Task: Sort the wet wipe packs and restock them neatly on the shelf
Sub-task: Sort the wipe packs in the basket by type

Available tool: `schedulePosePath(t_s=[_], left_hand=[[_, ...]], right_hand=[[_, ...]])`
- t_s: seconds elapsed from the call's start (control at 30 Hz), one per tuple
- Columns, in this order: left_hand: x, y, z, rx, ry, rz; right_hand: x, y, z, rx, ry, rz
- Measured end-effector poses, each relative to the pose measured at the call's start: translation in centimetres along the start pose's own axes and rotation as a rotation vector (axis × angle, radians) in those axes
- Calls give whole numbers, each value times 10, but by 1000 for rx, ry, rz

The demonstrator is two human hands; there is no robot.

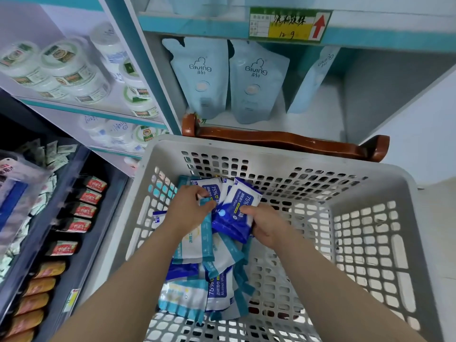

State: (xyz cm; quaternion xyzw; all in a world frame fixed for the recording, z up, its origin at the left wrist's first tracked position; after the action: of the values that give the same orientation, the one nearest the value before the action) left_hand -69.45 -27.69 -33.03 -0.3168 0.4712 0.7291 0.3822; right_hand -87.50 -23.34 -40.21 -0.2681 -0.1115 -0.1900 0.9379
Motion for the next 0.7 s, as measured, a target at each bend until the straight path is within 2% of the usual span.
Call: schedulePosePath(t_s=[0.1,0.2,0.43,0.63,0.7], left_hand=[[-14,8,4,6,42,118],[-19,27,9,64,13,135],[17,76,20,133,-231,283],[99,122,40,119,-494,411],[126,130,39,130,-549,385]], right_hand=[[0,-1,4,4,-17,-8],[-6,0,10,2,-63,-115],[-62,-4,35,-35,-13,-264],[-133,3,51,-55,92,-382],[-152,5,51,-75,155,-431]])
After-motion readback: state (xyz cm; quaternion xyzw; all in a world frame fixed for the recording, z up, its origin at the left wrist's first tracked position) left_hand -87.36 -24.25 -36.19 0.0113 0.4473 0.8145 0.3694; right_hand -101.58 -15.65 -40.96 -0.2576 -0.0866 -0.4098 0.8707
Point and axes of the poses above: each hand's wrist, its own z-axis away from the middle knuckle, its own x-axis out of the palm, y = z × x, the point moved 10 cm from there along -z, towards the middle knuckle, and after that the axes turned 11 degrees about -z, right-handed, at the moved point
